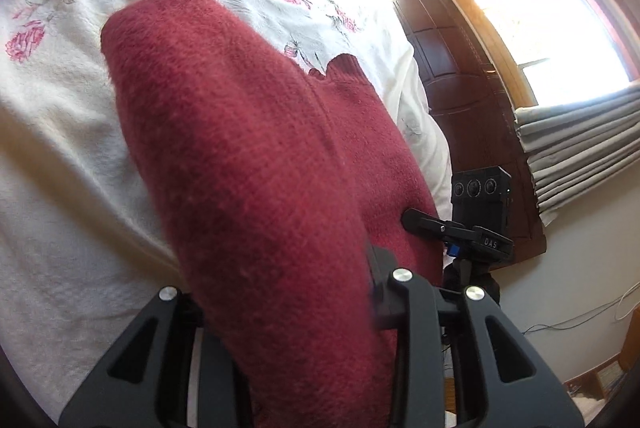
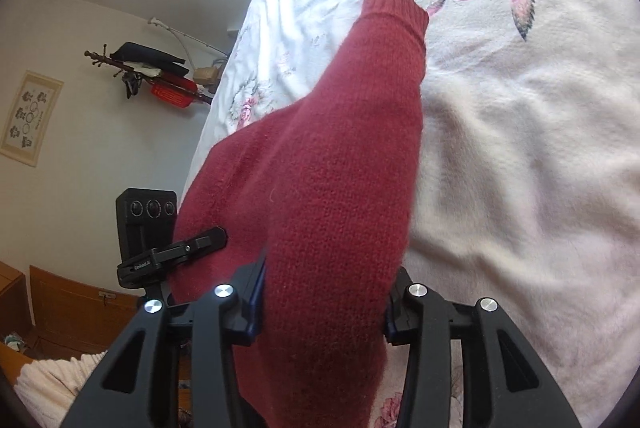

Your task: Fold small clothes

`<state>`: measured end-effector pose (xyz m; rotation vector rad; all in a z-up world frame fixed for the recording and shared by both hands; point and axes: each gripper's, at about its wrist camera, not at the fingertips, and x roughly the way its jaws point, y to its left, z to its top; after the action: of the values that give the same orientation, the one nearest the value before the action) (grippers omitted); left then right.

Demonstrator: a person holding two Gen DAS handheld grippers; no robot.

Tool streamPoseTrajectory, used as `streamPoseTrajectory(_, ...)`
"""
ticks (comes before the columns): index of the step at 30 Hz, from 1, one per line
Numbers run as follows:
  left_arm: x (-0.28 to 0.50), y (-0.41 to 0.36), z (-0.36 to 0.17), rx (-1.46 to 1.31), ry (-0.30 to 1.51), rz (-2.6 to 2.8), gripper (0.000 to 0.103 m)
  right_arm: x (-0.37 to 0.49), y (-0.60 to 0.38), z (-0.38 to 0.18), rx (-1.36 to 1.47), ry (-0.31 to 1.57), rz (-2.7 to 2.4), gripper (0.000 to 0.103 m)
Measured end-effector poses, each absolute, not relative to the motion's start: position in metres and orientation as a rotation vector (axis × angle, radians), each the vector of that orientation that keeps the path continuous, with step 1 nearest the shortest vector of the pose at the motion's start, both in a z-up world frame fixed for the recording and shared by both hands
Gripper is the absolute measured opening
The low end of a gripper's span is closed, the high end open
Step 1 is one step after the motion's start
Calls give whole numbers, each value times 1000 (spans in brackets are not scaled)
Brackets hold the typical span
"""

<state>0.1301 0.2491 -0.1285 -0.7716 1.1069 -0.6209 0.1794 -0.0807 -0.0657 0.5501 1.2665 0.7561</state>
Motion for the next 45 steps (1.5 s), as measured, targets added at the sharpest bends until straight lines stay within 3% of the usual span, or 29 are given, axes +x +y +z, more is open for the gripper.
streamPoseTrajectory(5, 129, 247, -185, -727, 1226, -530, 35, 161, -81, -113, 532, 1319, 656, 46)
streamPoseTrajectory(6, 128, 249, -195, -721, 1237, -510, 44, 158, -82, -124, 526, 1322, 643, 48)
streamPoseTrajectory(7, 126, 254, -200, -744, 1223, -511, 48, 155, -84, -132, 544, 1316, 643, 52)
streamPoseTrajectory(13, 101, 265, -172, -701, 1170, -487, 53, 131, -100, -128, 591, 1287, 648, 66)
streamPoseTrajectory(16, 78, 267, -152, -620, 1133, -448, 54, 112, -104, -116, 525, 1295, 648, 68)
streamPoseTrajectory(22, 33, 259, -122, -521, 1047, -368, 55, 76, -115, -112, 452, 1304, 611, 66)
streamPoseTrajectory(25, 20, 246, -121, -424, 1053, -313, 55, 62, -113, -110, 394, 1292, 565, 55)
streamPoseTrajectory(35, 9, 255, -167, -383, 1151, -187, 59, 46, -118, -137, 380, 1304, 457, 52)
streamPoseTrajectory(40, 0, 258, -144, -370, 1156, -138, 57, 37, -123, -114, 336, 1273, 422, 53)
streamPoseTrajectory(45, -23, 261, -102, -354, 1112, -45, 71, 14, -109, -68, 161, 1190, 329, 81)
